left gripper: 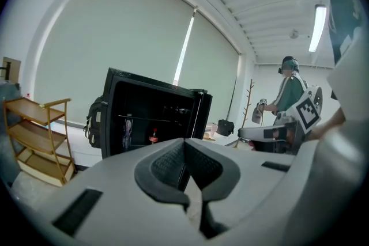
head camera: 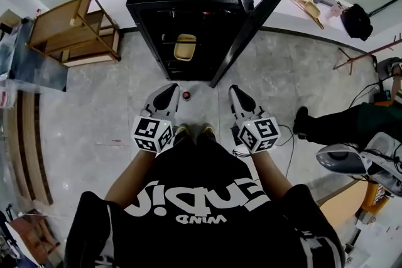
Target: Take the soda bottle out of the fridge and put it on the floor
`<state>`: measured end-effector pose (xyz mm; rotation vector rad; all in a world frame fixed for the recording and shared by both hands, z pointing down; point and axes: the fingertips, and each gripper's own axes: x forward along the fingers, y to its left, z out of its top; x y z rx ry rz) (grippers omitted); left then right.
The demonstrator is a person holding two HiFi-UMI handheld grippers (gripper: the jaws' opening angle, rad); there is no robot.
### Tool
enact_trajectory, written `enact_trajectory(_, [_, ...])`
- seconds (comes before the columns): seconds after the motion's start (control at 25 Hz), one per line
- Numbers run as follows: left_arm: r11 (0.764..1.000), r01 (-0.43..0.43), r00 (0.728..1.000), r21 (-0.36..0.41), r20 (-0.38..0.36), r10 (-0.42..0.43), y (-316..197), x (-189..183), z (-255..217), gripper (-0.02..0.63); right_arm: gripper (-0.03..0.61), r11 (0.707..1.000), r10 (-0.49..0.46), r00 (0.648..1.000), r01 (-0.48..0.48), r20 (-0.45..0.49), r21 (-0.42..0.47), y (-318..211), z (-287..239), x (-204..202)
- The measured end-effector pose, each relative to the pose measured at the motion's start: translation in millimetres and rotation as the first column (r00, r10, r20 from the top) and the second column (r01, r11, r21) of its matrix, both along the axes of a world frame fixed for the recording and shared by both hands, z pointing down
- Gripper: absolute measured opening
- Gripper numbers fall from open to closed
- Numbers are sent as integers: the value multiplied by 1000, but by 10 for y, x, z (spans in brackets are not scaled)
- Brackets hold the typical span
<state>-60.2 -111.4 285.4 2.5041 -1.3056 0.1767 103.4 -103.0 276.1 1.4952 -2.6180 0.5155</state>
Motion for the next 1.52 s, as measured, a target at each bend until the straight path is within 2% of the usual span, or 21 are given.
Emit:
enact_trajectory(0.28, [995, 91, 996, 38, 7, -92, 253, -339, -140, 8, 25, 1000, 11, 1000, -12, -24, -23, 188, 38, 192])
enact_trajectory(0.56, [985, 167, 986, 53, 10, -168, 279, -488, -81, 8, 25, 1000, -15, 998, 16, -53, 23, 2, -8, 148])
enact_trajectory(0.88, [976, 195, 980, 96, 12, -197, 114, -481, -8, 8, 25, 998, -24, 998, 28, -64, 60, -123, 40, -7])
enact_trajectory(1.52, [976, 201, 979, 82, 11, -202, 43, -408, 60, 8, 25, 998, 1, 997, 3, -73, 62, -140, 84, 69])
